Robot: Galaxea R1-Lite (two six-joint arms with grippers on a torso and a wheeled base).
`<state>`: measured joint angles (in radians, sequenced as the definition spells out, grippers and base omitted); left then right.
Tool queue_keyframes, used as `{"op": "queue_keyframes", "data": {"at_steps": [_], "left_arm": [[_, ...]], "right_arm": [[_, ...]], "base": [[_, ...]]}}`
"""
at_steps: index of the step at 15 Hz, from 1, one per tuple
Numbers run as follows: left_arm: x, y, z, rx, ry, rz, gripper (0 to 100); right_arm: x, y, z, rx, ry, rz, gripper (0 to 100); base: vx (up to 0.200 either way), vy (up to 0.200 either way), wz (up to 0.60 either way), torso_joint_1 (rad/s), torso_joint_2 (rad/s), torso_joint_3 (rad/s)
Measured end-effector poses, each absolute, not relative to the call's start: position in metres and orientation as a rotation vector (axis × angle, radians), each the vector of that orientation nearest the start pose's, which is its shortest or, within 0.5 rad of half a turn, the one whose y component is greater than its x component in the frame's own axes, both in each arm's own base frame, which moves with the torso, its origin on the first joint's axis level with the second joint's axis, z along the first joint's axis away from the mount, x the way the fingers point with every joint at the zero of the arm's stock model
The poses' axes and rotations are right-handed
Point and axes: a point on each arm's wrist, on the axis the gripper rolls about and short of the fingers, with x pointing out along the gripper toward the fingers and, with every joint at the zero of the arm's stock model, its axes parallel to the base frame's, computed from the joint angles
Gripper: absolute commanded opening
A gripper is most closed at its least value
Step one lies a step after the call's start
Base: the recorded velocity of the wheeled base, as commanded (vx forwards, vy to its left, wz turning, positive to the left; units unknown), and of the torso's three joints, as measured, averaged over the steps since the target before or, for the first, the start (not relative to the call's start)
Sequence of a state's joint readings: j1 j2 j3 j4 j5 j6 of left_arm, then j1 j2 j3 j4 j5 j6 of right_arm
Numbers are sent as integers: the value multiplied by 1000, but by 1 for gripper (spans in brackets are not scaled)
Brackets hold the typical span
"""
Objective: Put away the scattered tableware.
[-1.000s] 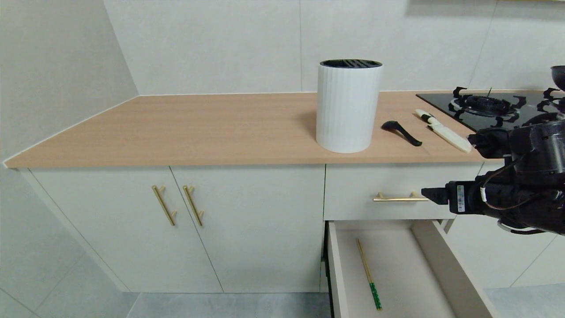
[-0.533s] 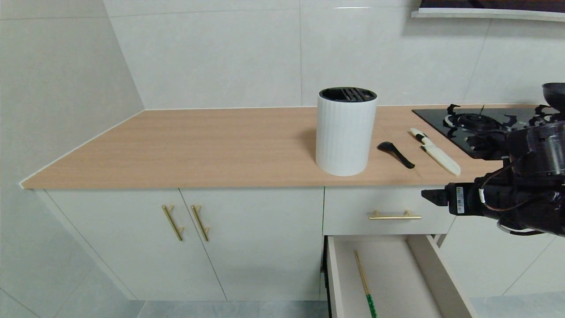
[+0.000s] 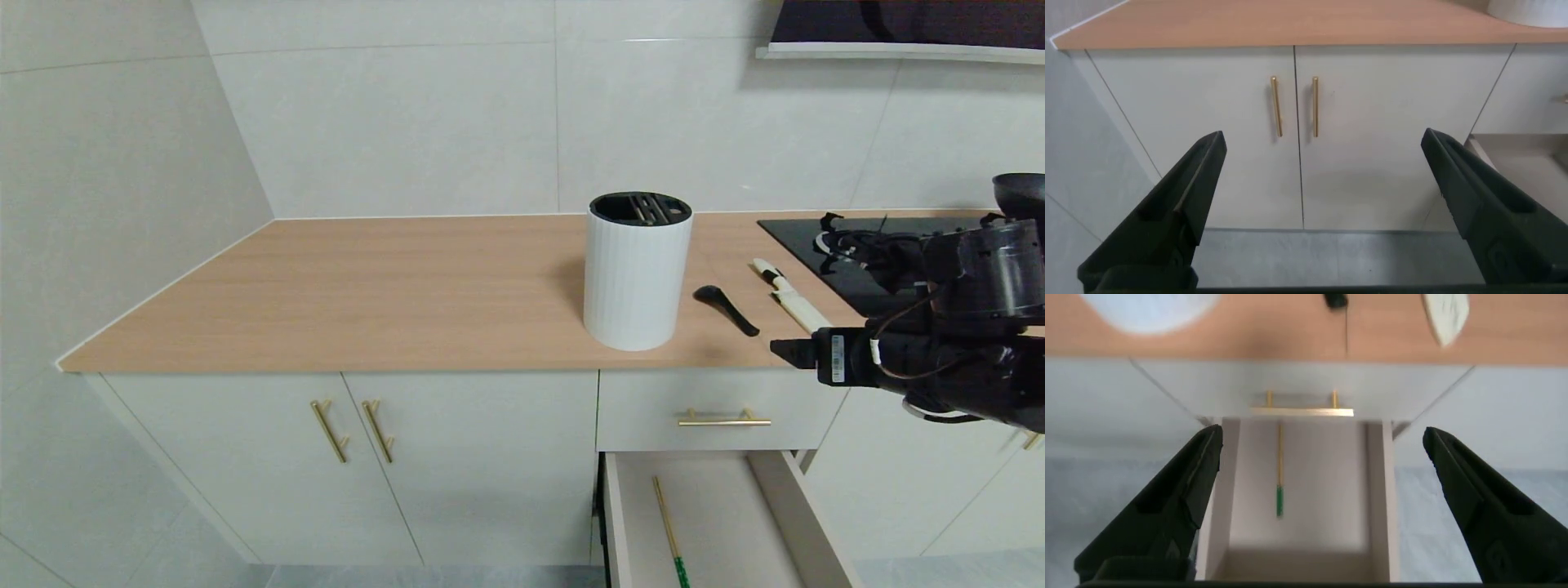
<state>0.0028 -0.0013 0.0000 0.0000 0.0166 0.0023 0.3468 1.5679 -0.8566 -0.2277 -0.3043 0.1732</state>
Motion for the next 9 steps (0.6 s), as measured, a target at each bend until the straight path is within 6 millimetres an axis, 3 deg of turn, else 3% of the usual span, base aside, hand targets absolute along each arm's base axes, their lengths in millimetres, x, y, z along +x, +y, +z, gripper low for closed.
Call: {"op": "queue_keyframes", "data": {"at_steps": [5, 9], "left_arm": [[-23, 0, 75, 2, -1, 19, 100], [-23, 0, 75, 3, -1, 19, 100]], "right_arm": [[328, 76, 198, 48, 303, -23, 100], [383, 64, 193, 55, 277, 156, 100]], "base": [[0, 0, 0, 0, 0, 0], [0, 0, 0, 0, 0, 0]]}}
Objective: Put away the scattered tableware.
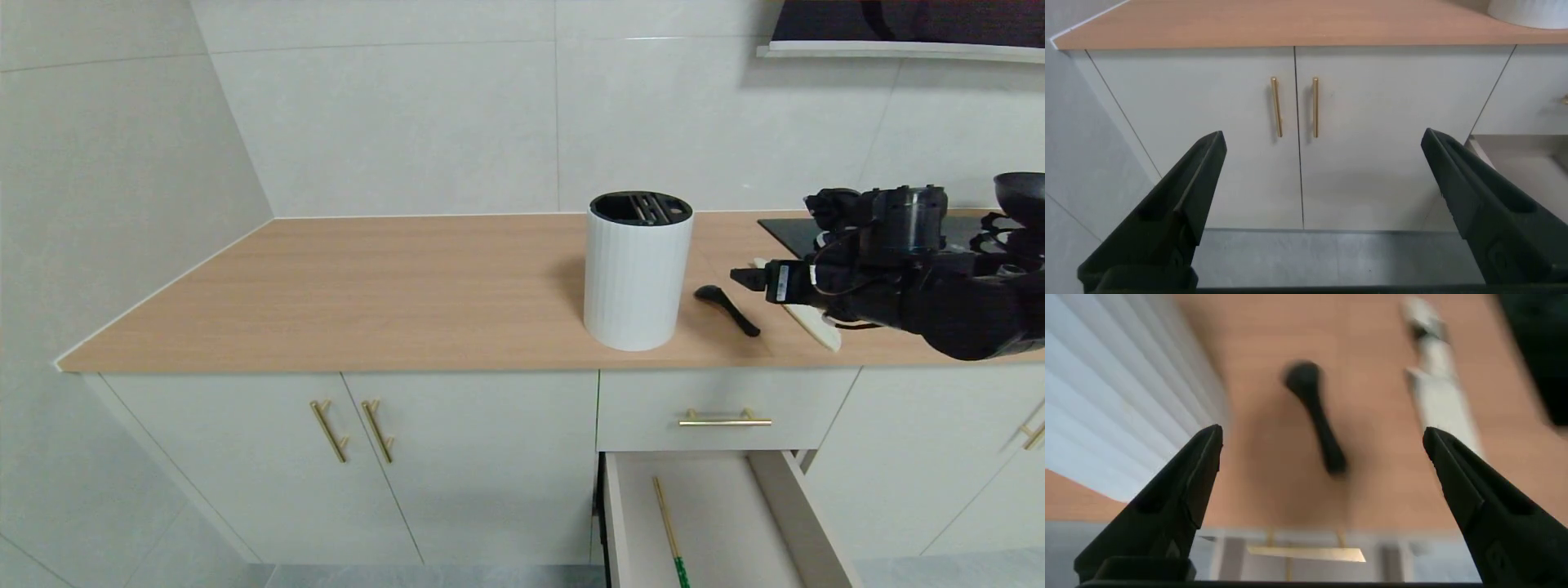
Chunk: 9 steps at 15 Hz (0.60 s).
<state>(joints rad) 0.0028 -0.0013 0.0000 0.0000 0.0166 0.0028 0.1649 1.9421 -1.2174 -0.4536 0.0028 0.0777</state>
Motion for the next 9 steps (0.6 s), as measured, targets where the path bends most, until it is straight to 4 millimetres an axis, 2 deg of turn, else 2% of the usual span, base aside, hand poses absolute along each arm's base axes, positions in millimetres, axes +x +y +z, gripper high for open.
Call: {"op": "queue_keyframes", "data": {"at_steps": [3, 9], "left_arm": [[-23, 0, 75, 3, -1, 19, 100], [-23, 0, 75, 2, -1, 19, 100]], "right_arm": [[408, 58, 168, 32, 314, 196, 100], [423, 58, 131, -80, 381, 215, 100]], "base": [[0, 0, 0, 0, 0, 0], [0, 0, 0, 0, 0, 0]]}}
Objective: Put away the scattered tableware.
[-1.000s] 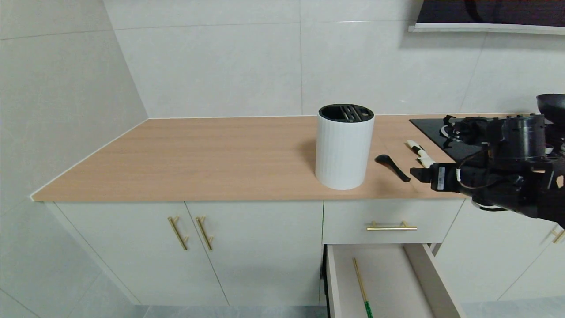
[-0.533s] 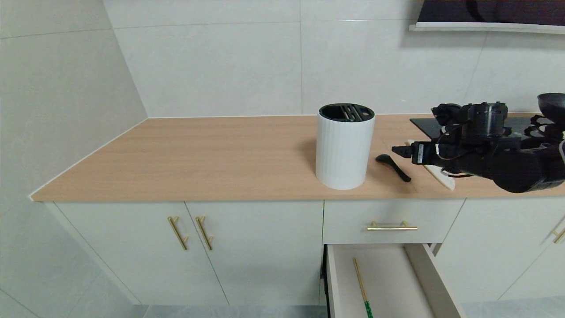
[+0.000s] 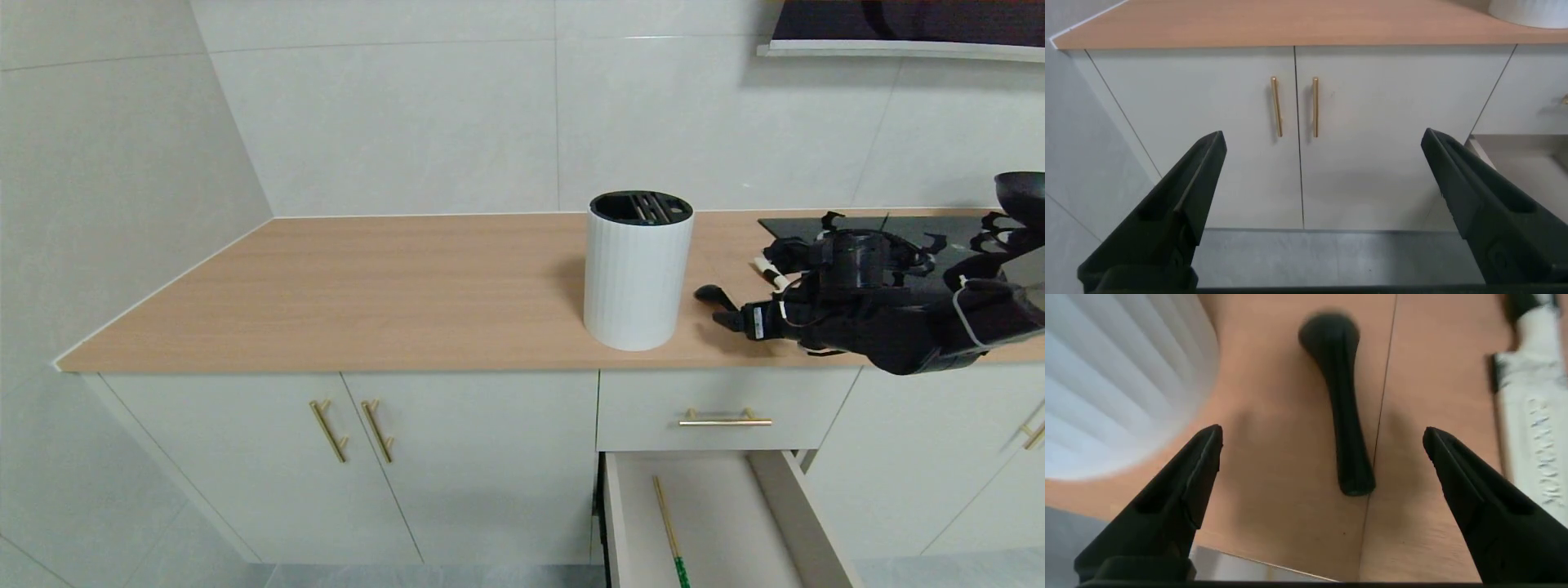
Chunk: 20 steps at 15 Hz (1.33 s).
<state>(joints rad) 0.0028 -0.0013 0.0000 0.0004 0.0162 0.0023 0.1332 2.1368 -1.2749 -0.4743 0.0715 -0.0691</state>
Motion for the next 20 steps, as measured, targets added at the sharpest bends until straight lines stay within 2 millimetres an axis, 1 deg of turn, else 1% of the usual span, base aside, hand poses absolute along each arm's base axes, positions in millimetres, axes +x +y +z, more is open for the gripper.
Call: {"op": "queue_keyframes", "data": {"at_steps": [3, 11, 12, 20], "left_arm": [[-23, 0, 75, 2, -1, 19, 100], [-23, 0, 75, 3, -1, 19, 100], [-23, 0, 75, 3, -1, 19, 100], [-23, 0, 75, 2, -1, 19, 100]], "right_arm": [[428, 59, 117, -98, 405, 219, 100], [438, 56, 108, -96, 380, 203, 100], [438, 56, 108, -96, 380, 202, 0], [442, 57, 102, -95, 389, 202, 0]], "base": [[0, 0, 0, 0, 0, 0], [0, 0, 0, 0, 0, 0], [0, 0, 0, 0, 0, 0], [0, 0, 0, 0, 0, 0]]}}
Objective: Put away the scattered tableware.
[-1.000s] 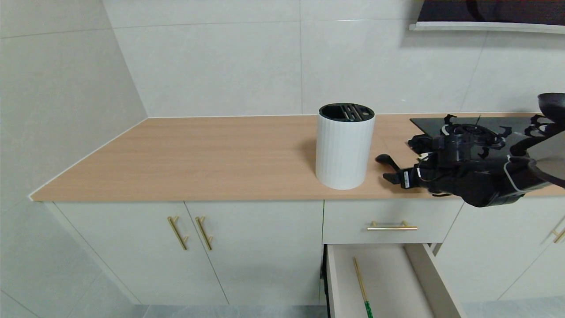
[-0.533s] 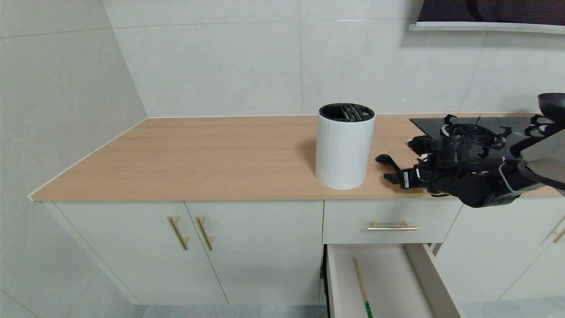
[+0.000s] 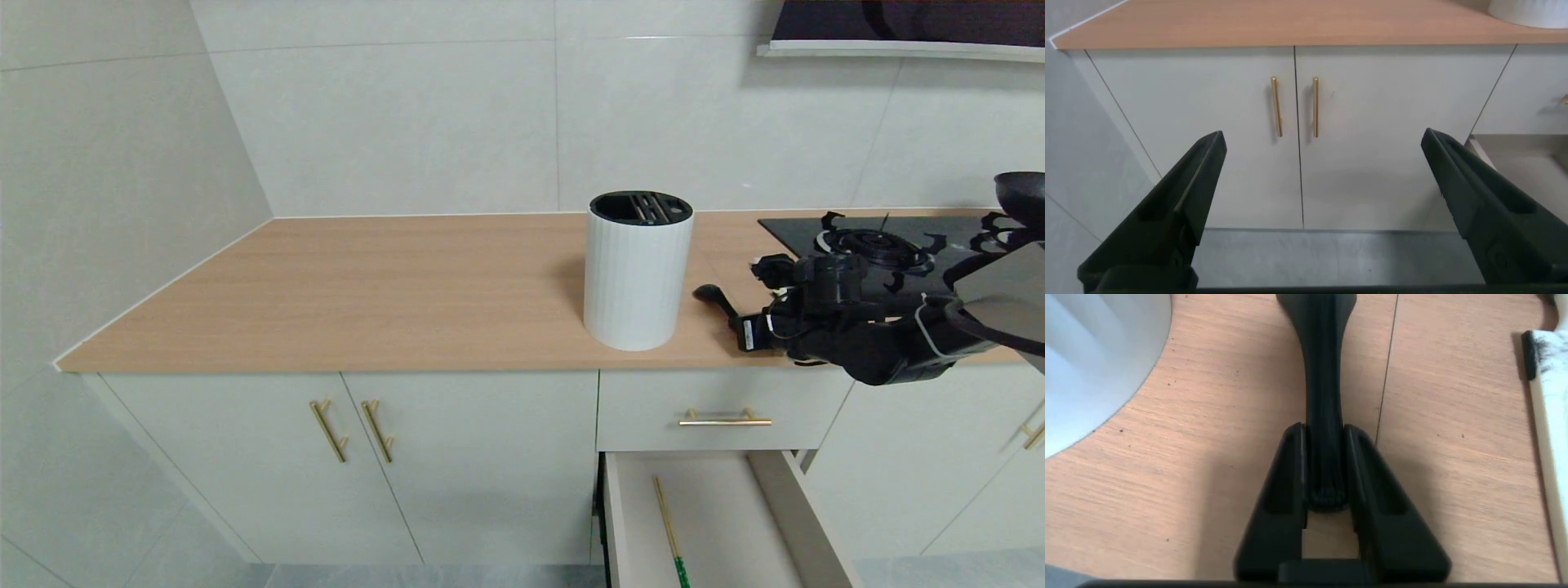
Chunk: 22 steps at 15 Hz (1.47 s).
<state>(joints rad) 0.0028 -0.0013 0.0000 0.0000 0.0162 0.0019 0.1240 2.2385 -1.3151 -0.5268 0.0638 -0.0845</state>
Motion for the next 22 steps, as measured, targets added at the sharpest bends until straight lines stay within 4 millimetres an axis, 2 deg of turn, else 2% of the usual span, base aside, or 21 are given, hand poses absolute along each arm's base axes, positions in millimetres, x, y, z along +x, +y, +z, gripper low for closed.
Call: {"op": "queue_keyframes", "data": {"at_steps": [4, 8, 10, 12, 18, 22], "left_arm": [[-23, 0, 75, 3, -1, 19, 100], [-23, 0, 75, 3, -1, 19, 100], [-23, 0, 75, 2, -1, 19, 100], [-23, 0, 75, 2, -1, 20, 100], [-23, 0, 75, 2, -1, 19, 100], [-23, 0, 75, 2, -1, 19, 100]], "right_arm": [[440, 56, 106, -88, 392, 199, 0], [422, 54, 131, -18, 437, 171, 0], [399, 51, 150, 27, 470, 158, 0], [368, 48, 157, 43, 512, 152, 0], [277, 43, 163, 44, 569, 175, 0], [240, 43, 161, 46, 579, 236, 0]], "base": [[0, 0, 0, 0, 0, 0], [0, 0, 0, 0, 0, 0], [0, 0, 0, 0, 0, 0], [0, 0, 0, 0, 0, 0], [0, 0, 0, 0, 0, 0], [0, 0, 0, 0, 0, 0]]}}
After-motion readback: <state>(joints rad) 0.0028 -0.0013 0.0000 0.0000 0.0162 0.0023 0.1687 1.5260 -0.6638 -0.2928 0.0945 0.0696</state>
